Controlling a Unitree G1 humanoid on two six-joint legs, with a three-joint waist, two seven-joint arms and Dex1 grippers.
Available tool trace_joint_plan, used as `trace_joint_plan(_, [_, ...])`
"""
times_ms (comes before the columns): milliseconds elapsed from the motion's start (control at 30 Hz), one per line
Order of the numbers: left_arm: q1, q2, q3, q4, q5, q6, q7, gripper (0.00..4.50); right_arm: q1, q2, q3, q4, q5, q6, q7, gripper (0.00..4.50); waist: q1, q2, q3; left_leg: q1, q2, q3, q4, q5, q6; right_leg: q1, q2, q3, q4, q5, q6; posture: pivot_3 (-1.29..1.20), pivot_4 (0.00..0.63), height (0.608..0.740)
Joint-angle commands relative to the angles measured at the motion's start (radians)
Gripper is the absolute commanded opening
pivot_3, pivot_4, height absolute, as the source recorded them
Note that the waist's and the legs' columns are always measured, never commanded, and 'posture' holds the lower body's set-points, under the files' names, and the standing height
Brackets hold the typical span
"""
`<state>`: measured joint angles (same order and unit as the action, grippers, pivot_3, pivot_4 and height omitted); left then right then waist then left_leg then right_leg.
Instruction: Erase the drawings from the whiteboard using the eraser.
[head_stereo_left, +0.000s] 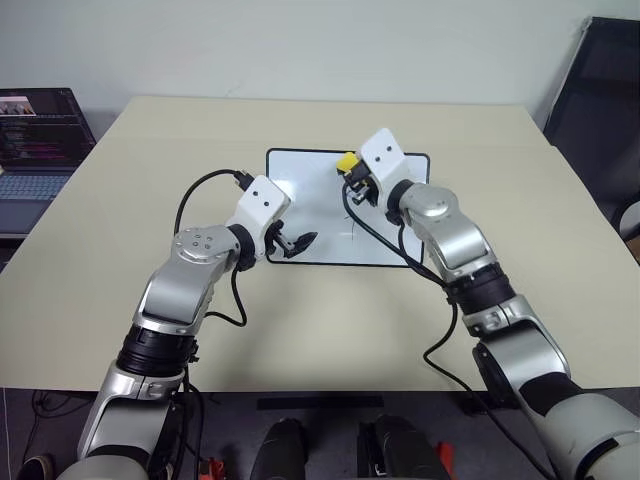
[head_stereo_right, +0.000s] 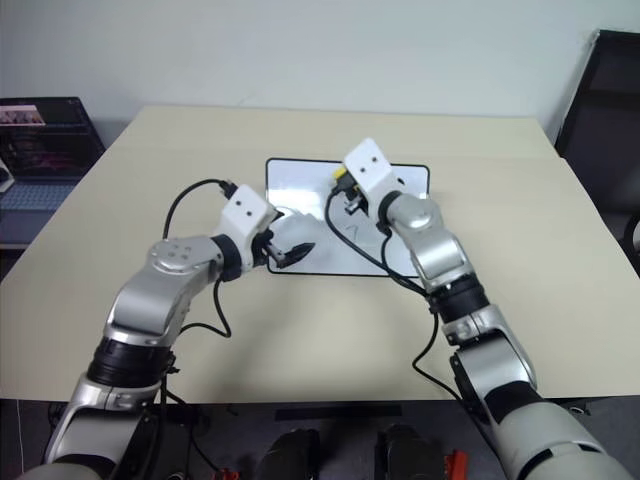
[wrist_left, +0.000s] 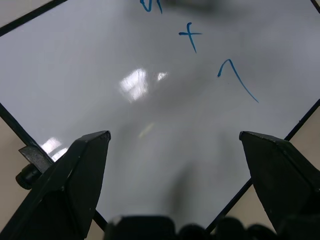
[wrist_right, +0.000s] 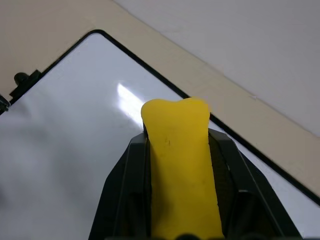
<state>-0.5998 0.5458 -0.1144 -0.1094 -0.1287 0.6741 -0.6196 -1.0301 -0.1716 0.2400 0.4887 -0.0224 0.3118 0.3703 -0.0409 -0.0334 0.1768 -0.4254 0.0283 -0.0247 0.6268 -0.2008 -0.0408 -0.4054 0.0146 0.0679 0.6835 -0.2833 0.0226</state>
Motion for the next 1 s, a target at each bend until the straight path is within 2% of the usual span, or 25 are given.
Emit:
trace_joint_plan(33, [-0.016,0.0,0.008,-0.05,0.004,0.009,0.011,4.5,-0.073,0.02,-0.019,0.112,-0.023,-0.088,-0.002,1.16,0.0,0.0,0.0,0.0,0.0,0.0,0.0,0.0,0.0,0.0,0.0,0.0,0.0,0.0,0.0,0.0,0.15,0.74])
trace_joint_plan(233, [0.002,0.006,0.014,-0.071,0.004,0.013,0.011,4.5,-0.107,0.04,-0.003,0.281,-0.064,-0.147,0.02,1.15,-0.001,0.0,0.0,0.0,0.0,0.0,0.0,0.0,0.0,0.0,-0.001,0.0,0.0,0.0,0.0,0.0,0.15,0.74])
trace_joint_plan(400, [0.008,0.006,0.017,-0.077,0.005,0.011,0.015,4.5,-0.086,0.028,-0.011,0.299,-0.076,-0.145,0.058,1.15,-0.001,0.0,0.0,0.001,0.0,0.0,0.001,0.0,0.0,0.0,-0.001,0.0,0.003,0.0,0.0,0.0,0.15,0.74])
trace_joint_plan(533, [0.016,0.006,0.014,-0.08,0.004,0.003,0.012,4.5,-0.133,0.017,-0.046,0.347,-0.092,-0.186,-0.023,1.15,-0.004,0.0,0.0,0.002,0.0,0.0,0.002,0.0,0.0,0.0,0.0,0.0,0.007,0.0,0.0,0.0,0.15,0.74])
trace_joint_plan(633, [0.017,0.005,0.015,-0.081,0.004,0.001,0.012,4.5,-0.153,0.016,-0.046,0.384,-0.1,-0.201,-0.029,1.15,-0.004,0.0,0.0,0.002,-0.001,0.0,0.003,0.0,0.0,0.0,-0.001,0.0,0.008,0.0,0.0,0.0,0.15,0.74])
trace_joint_plan(767, [0.019,0.004,0.016,-0.079,0.004,-0.004,0.013,4.5,-0.14,0.021,-0.026,0.404,-0.112,-0.196,0.003,1.15,-0.004,0.0,0.0,0.003,-0.001,0.0,0.003,0.0,0.0,0.0,0.0,0.001,0.009,0.0,0.0,0.0,0.15,0.74])
trace_joint_plan(900, [0.02,0.003,0.017,-0.079,0.004,-0.007,0.013,4.5,-0.1,0.024,0.028,0.36,-0.132,-0.163,0.122,1.15,-0.009,0.0,0.0,0.004,-0.001,0.0,0.003,0.0,0.0,0.0,0.0,0.001,0.01,0.0,0.0,0.0,0.15,0.74])
trace_joint_plan(1000, [0.018,0.001,0.016,-0.078,0.004,-0.01,0.014,4.5,-0.084,0.022,0.049,0.332,-0.152,-0.159,0.148,1.15,-0.015,0.0,0.0,0.006,-0.001,0.0,0.003,0.0,0.0,0.001,0.0,0.002,0.012,0.0,0.0,0.0,0.15,0.74])
